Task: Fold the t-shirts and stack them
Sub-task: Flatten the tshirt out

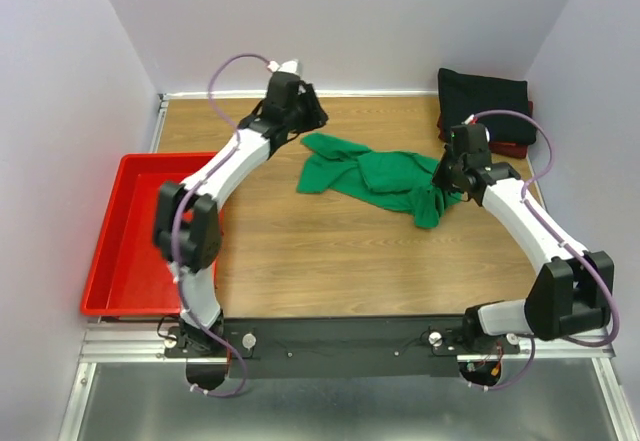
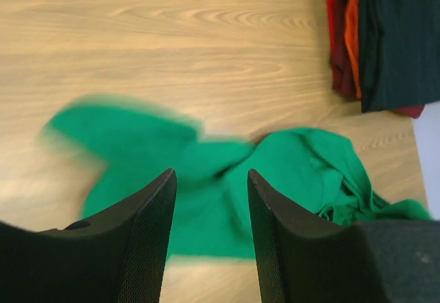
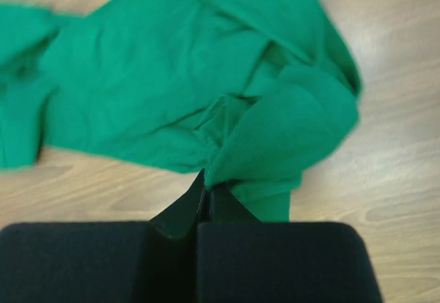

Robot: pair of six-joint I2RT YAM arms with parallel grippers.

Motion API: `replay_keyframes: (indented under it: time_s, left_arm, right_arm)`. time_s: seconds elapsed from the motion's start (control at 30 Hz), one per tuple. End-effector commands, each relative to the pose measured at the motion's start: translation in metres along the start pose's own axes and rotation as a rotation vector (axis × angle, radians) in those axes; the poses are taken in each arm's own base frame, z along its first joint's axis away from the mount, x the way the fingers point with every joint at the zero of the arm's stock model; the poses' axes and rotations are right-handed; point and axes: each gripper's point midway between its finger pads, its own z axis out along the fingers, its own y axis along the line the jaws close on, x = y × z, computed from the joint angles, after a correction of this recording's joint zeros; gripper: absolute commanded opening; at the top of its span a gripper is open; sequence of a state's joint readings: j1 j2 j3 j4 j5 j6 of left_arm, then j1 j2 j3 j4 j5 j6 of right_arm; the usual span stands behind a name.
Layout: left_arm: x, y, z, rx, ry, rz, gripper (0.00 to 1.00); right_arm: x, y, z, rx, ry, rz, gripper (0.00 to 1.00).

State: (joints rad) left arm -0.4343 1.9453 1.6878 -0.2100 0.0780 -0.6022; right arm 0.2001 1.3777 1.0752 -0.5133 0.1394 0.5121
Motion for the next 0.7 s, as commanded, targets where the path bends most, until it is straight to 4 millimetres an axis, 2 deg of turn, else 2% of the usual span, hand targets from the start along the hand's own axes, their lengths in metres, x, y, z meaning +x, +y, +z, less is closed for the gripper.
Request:
replay_keyframes:
  time_s: [0.0, 0.03, 0.1, 0.13, 0.2, 0.23, 0.43, 0.53, 0.67]
  left_arm:
    - [-0.054, 0.000, -0.085, -0.126, -0.255, -0.144, 0.54]
    - [-0.019, 0.027, -0.084, -0.198, -0.199, -0.162, 0.53]
    - [0.004, 0.049, -0.093, -0.267, -0.189, -0.193, 0.52]
    - [0.026, 0.065, -0.096, -0.300, -0.164, -0.201, 0.52]
    - [0.043, 0.082, -0.094, -0.353, -0.138, -0.189, 0.56]
    - [0.058, 0.093, -0.085, -0.392, -0.085, -0.165, 0.56]
    - [0.096, 0.114, -0.037, -0.450, 0.058, -0.084, 0.56]
    - [0.109, 0.123, -0.024, -0.479, 0.093, -0.080, 0.56]
    - [0.116, 0.128, -0.009, -0.493, 0.114, -0.068, 0.56]
  right_arm:
    - [0.001, 0.005, -0.012, -0.065, -0.026, 0.071, 0.00]
    - [0.004, 0.005, -0.012, -0.069, -0.021, 0.073, 0.01]
    - [0.005, 0.005, -0.015, -0.080, -0.025, 0.077, 0.00]
    - [0.007, 0.004, -0.015, -0.076, -0.024, 0.076, 0.01]
    - [0.006, 0.004, -0.016, -0.079, -0.029, 0.074, 0.00]
    - [0.005, 0.005, -0.017, -0.087, -0.030, 0.074, 0.01]
    - [0.006, 0.010, -0.019, -0.117, -0.023, 0.069, 0.00]
    - [0.007, 0.012, -0.019, -0.127, -0.021, 0.061, 0.00]
    - [0.008, 0.016, -0.020, -0.148, -0.014, 0.058, 0.01]
